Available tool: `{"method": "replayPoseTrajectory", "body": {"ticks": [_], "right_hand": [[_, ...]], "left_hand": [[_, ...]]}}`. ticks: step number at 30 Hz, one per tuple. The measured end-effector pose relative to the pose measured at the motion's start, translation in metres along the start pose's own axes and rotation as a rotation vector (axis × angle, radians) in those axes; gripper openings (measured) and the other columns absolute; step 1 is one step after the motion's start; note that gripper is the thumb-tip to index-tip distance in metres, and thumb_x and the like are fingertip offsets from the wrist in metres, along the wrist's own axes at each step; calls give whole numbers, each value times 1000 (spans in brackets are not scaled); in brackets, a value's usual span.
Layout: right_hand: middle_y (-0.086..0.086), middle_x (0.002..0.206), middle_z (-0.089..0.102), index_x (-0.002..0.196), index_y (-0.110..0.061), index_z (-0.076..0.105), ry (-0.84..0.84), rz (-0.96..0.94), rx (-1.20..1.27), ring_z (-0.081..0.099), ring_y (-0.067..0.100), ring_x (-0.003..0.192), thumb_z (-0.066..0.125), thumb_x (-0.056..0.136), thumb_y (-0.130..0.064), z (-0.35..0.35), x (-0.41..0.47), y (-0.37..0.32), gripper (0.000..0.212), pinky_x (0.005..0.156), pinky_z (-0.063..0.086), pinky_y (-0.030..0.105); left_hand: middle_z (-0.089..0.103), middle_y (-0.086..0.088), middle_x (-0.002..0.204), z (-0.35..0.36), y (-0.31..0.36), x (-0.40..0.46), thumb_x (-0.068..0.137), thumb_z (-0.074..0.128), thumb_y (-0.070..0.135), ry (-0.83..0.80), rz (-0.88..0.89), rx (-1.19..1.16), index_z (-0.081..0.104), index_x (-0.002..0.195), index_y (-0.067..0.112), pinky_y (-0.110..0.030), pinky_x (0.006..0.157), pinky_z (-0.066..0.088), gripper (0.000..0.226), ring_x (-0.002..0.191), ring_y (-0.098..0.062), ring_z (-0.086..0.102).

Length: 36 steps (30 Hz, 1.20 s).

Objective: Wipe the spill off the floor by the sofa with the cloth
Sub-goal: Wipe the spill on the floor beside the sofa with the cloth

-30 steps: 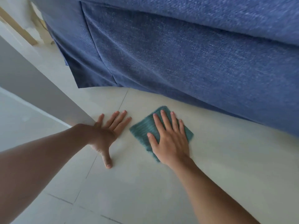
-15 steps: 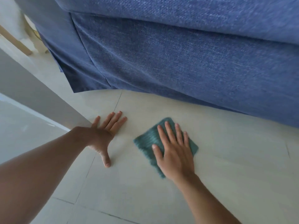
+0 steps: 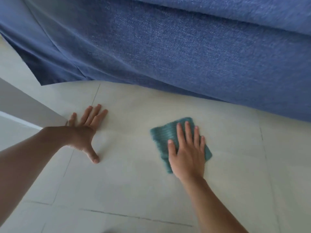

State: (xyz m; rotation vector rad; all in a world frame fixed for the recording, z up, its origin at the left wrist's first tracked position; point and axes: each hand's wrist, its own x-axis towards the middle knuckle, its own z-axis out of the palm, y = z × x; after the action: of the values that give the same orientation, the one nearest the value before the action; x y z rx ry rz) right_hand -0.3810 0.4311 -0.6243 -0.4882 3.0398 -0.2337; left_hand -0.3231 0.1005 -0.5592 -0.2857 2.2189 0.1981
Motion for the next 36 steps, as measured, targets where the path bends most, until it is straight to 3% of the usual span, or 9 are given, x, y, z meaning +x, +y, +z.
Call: {"method": "replayPoseTrajectory", "body": {"ticks": [2, 4, 8, 10, 15, 20, 27, 33, 36], "right_hand": [[11, 165, 30, 156, -16, 35, 89, 296, -14, 23, 39, 151, 31, 97, -49, 1, -17, 14, 67, 119, 22, 60], [16, 164, 31, 153, -11, 39, 63, 295, 16, 26, 43, 150, 36, 94, -46, 2, -68, -23, 69, 117, 24, 62], [2, 167, 25, 156, -24, 35, -72, -397, 126, 19, 32, 154, 50, 88, -55, 11, -122, -117, 76, 119, 18, 54], [-4, 169, 16, 158, -29, 29, -107, -482, 164, 7, 25, 157, 45, 93, -55, 11, -87, -122, 72, 123, 13, 50], [4, 167, 25, 156, -24, 33, 14, 15, 26, 19, 34, 154, 31, 95, -58, 4, 10, -18, 71, 124, 14, 54], [21, 164, 26, 155, -7, 32, 84, 713, 88, 21, 48, 149, 24, 93, -52, -17, -43, 64, 77, 118, 18, 61], [1, 170, 17, 158, -25, 27, -76, -99, 90, 10, 31, 156, 37, 95, -57, -2, -58, -44, 72, 124, 12, 53], [17, 165, 25, 157, -10, 31, 73, 628, 11, 20, 43, 151, 20, 93, -56, -17, -16, 84, 79, 119, 19, 59], [22, 162, 30, 155, -5, 33, 65, 571, 24, 24, 48, 149, 27, 95, -49, -8, -66, 17, 74, 117, 22, 62]], "left_hand": [[-62, 12, 136, -1, 1, -2, 33, 83, 76, -15, -8, 4, -49, 135, 36, -54, 116, -17, 171, 133, -16, -48], [-60, 14, 137, -3, -1, -2, 37, 73, 87, -27, -11, -31, -45, 138, 36, -54, 116, -17, 164, 134, -13, -47], [-46, 19, 149, 9, 7, 11, 64, 49, 92, 122, -23, -190, -25, 151, 37, -53, 117, -17, 126, 142, -9, -37], [-38, 16, 156, 21, 9, 17, 77, 43, 84, 247, -36, -208, -19, 153, 37, -53, 117, -17, 109, 144, -10, -33], [-30, 16, 160, 22, -10, 6, 69, 17, 92, 320, 48, -110, -15, 154, 38, -51, 121, -1, 106, 150, -11, -20], [-37, 12, 157, 35, -3, 12, 70, 12, 90, 386, 30, -86, -21, 154, 33, -55, 119, -8, 106, 147, -14, -28], [5, 1, 167, 61, 9, 24, 81, 15, 84, 763, 17, -125, 18, 157, 22, -64, 114, 7, 97, 153, -23, 5], [2, 2, 167, 62, 7, 23, 81, 18, 82, 733, 19, -81, 15, 158, 23, -64, 114, 10, 97, 153, -22, 6], [1, 4, 167, 62, 7, 22, 83, 18, 79, 757, 12, -96, 14, 158, 25, -62, 115, 7, 93, 153, -21, 5]]}}
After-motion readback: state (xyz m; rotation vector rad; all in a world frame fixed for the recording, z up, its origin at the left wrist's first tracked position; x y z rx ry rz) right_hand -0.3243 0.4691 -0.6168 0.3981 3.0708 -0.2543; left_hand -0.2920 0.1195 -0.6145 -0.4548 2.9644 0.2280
